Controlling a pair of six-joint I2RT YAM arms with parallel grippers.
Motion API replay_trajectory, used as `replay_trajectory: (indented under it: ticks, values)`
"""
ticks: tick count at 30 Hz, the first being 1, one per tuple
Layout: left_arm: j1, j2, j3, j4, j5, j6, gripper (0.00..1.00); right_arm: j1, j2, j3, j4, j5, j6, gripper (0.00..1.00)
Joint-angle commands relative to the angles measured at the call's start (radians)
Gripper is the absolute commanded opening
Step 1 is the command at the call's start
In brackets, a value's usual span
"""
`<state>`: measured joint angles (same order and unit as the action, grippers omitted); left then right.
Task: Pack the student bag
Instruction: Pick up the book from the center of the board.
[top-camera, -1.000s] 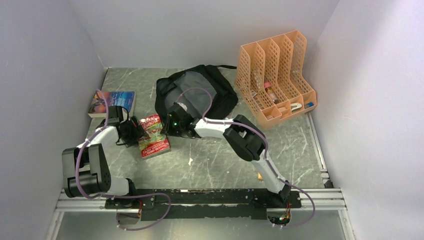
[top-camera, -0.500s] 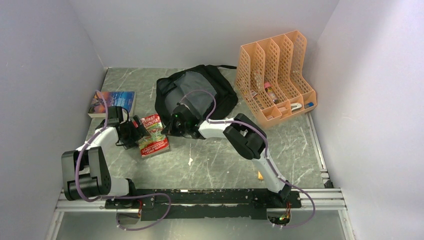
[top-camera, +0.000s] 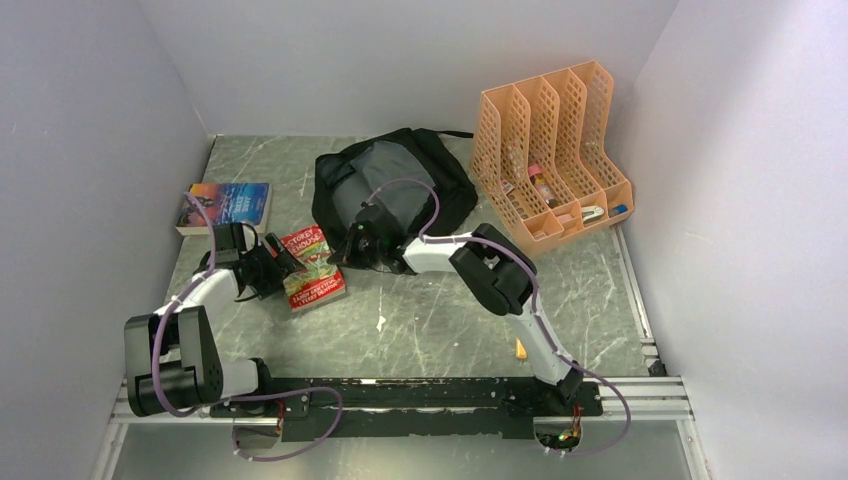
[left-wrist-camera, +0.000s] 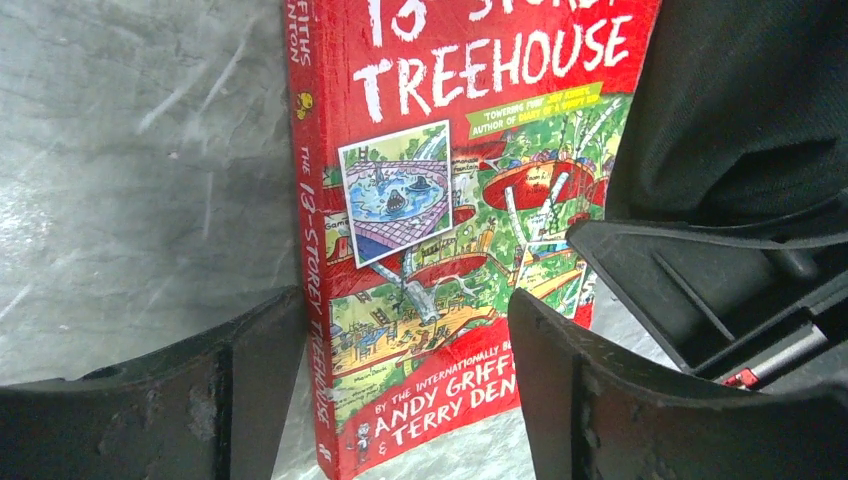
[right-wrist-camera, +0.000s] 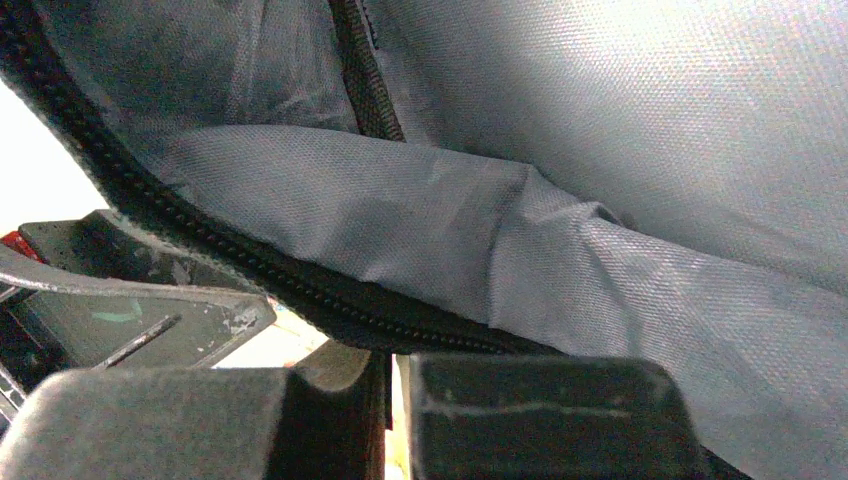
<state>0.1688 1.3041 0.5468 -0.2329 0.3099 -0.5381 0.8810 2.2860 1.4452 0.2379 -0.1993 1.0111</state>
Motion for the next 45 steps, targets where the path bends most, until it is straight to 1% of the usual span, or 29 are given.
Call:
replay_trajectory:
  ticks: [1, 5, 10, 17, 20, 23, 27, 29, 30, 31, 33, 34, 36, 38, 40, 42, 45]
  values:
    - [-0.01, 0.009, -0.075, 0.075, 0.151, -0.062, 0.76, -0.019, 0.066, -0.048, -0.186, 0.072, -0.038, 0.0]
    - [-0.01, -0.038, -0.096, 0.164, 0.233, -0.095, 0.71, -0.02, 0.069, -0.045, -0.184, 0.058, -0.041, 0.0]
    - [-0.011, -0.112, -0.125, 0.309, 0.318, -0.145, 0.69, -0.019, 0.072, -0.048, -0.18, 0.049, -0.043, 0.0]
    - [-0.01, -0.137, -0.176, 0.5, 0.423, -0.223, 0.66, -0.019, 0.075, -0.041, -0.183, 0.035, -0.051, 0.0]
    - [-0.011, -0.136, -0.179, 0.53, 0.436, -0.231, 0.6, -0.02, 0.073, -0.042, -0.182, 0.032, -0.054, 0.0]
    - [-0.011, -0.124, -0.166, 0.531, 0.441, -0.226, 0.5, -0.019, 0.069, -0.04, -0.184, 0.035, -0.06, 0.0]
    - [-0.01, -0.123, -0.128, 0.469, 0.421, -0.191, 0.34, -0.016, 0.048, -0.047, -0.181, 0.06, -0.073, 0.0]
    - [-0.01, -0.136, -0.1, 0.4, 0.386, -0.157, 0.26, -0.014, 0.025, -0.053, -0.175, 0.08, -0.099, 0.0]
    - [-0.01, -0.144, -0.084, 0.34, 0.362, -0.135, 0.23, -0.012, 0.012, -0.055, -0.175, 0.09, -0.11, 0.0]
    - [-0.01, -0.151, -0.067, 0.292, 0.335, -0.113, 0.19, -0.01, -0.002, -0.056, -0.172, 0.098, -0.121, 0.06]
    - [-0.009, -0.161, -0.026, 0.176, 0.269, -0.074, 0.08, -0.01, -0.032, -0.064, -0.158, 0.101, -0.147, 0.19]
    - [-0.009, -0.167, -0.006, 0.13, 0.239, -0.053, 0.05, -0.009, -0.049, -0.068, -0.154, 0.103, -0.159, 0.23]
    - [-0.009, -0.196, 0.037, 0.039, 0.178, -0.028, 0.05, -0.009, -0.09, -0.082, -0.141, 0.098, -0.188, 0.33]
    - [-0.009, -0.239, 0.089, -0.038, 0.12, -0.009, 0.05, -0.007, -0.143, -0.098, -0.13, 0.084, -0.227, 0.39]
    - [-0.009, -0.283, 0.15, -0.108, 0.059, 0.004, 0.05, -0.006, -0.21, -0.119, -0.123, 0.073, -0.269, 0.42]
    - [-0.008, -0.317, 0.217, -0.16, 0.036, 0.02, 0.05, -0.005, -0.287, -0.152, -0.11, 0.071, -0.323, 0.44]
    - [-0.01, -0.331, 0.322, -0.197, 0.069, 0.052, 0.05, -0.007, -0.424, -0.217, -0.061, 0.08, -0.401, 0.46]
